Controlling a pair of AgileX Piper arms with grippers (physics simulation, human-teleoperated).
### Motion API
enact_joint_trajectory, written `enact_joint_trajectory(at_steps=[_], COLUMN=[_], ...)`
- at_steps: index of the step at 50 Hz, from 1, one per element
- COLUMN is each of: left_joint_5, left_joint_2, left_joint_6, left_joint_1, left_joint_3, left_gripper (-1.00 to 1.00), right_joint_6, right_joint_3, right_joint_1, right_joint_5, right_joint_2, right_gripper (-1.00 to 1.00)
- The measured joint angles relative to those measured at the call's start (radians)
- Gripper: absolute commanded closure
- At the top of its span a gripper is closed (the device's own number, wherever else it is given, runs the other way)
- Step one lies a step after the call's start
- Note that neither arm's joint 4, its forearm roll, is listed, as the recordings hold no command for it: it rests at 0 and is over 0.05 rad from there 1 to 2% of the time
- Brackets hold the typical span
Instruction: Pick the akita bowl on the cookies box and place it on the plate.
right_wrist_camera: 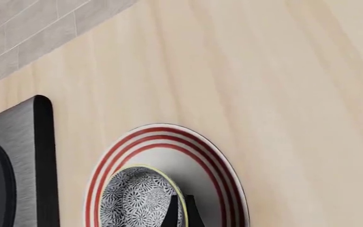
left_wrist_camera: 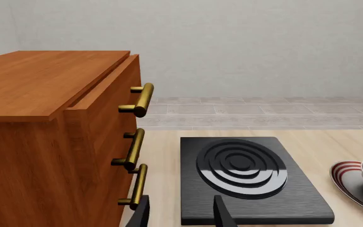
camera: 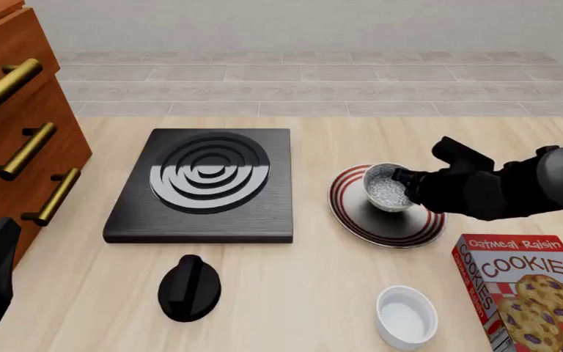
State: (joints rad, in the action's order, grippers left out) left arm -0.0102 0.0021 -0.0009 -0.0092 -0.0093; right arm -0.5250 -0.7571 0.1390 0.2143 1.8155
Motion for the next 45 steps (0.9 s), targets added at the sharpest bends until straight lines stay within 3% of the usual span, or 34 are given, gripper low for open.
enact_joint_trajectory(at_steps=[4, 5, 28, 37, 45], left_joint_5=[0.0, 0.0, 0.0, 0.0, 0.0], left_joint_2=[0.0, 0.0, 0.0, 0.0, 0.0], left_joint_6=[0.0, 0.0, 0.0, 0.0, 0.0], left_joint_1=[0.0, 0.0, 0.0, 0.0, 0.0], left_joint_3=[0.0, 0.0, 0.0, 0.0, 0.0], left_gripper=[-1.0, -1.0, -1.0, -1.0, -1.0], right_joint_6=[-0.003, -0.003, -0.038, -0.025, -0.001], right_joint_3=[0.001, 0.001, 0.03, 0.047, 0.065], right_joint_1=[0.002, 0.002, 0.019, 0.006, 0.007], right_joint_5=[0.004, 0.005, 0.001, -0.073, -0.204], right_joint_2=[0.001, 0.001, -0.044, -0.203, -0.449], right_gripper=[1.0, -1.0, -1.0, -1.0, -1.0])
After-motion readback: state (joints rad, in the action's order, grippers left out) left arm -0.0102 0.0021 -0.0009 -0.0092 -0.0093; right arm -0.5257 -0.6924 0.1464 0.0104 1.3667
